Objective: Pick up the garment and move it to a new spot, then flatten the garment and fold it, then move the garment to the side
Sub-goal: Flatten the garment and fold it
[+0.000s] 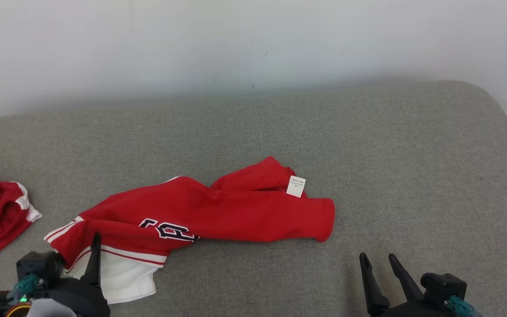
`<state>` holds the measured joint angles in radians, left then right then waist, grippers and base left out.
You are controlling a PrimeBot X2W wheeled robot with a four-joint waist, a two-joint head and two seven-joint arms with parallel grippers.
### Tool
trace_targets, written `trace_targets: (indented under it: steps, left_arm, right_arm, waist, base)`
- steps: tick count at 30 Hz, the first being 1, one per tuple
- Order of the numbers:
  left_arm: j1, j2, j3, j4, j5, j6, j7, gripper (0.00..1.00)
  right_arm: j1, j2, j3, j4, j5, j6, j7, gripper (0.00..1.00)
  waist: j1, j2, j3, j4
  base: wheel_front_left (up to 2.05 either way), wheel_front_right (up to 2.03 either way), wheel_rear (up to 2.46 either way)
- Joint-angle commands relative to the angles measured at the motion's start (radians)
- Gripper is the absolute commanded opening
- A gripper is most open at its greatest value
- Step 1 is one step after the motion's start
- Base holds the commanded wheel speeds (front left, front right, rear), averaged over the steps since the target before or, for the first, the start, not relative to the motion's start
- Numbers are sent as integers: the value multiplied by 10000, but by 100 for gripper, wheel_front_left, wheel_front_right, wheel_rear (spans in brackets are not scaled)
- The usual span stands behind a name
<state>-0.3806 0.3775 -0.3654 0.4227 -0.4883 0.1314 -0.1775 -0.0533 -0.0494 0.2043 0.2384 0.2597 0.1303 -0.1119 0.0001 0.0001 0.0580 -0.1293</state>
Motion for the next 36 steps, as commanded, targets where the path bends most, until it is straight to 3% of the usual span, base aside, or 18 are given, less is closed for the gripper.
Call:
trace_targets:
  steps: [1,11,21,26,36]
  left_arm:
    - [304,-14,96,30,-74,88,-230,100]
    - [2082,-481,917,-1856,143,816,-876,100]
    - [3445,-1285,1751,-4364,1228,1136,-887,100]
    - [3927,-1758,2123,-4818,1490,1149,-889,100]
    - [4232,-2330,2564,-4759,1901,733,-890,100]
  right_arm:
    - [55,-22,-62,36,18,8,-42,100]
    - [240,-15,-457,-92,-244,8,130,100]
    - [365,-15,-749,-251,-296,8,255,100]
    - [357,-19,-917,-256,-174,8,272,100]
    - [-773,-14,-1360,724,-514,8,776,100]
  waist:
    - [-1,-1,-117,55]
    - [-1,-1,-433,569]
    - [-1,-1,-559,1070]
    - [-1,-1,-572,1289]
    - [-1,-1,-490,1572]
  base:
    - [0,0,0]
    - [0,0,0]
    - [0,0,0]
    - [0,0,0]
    - [0,0,0]
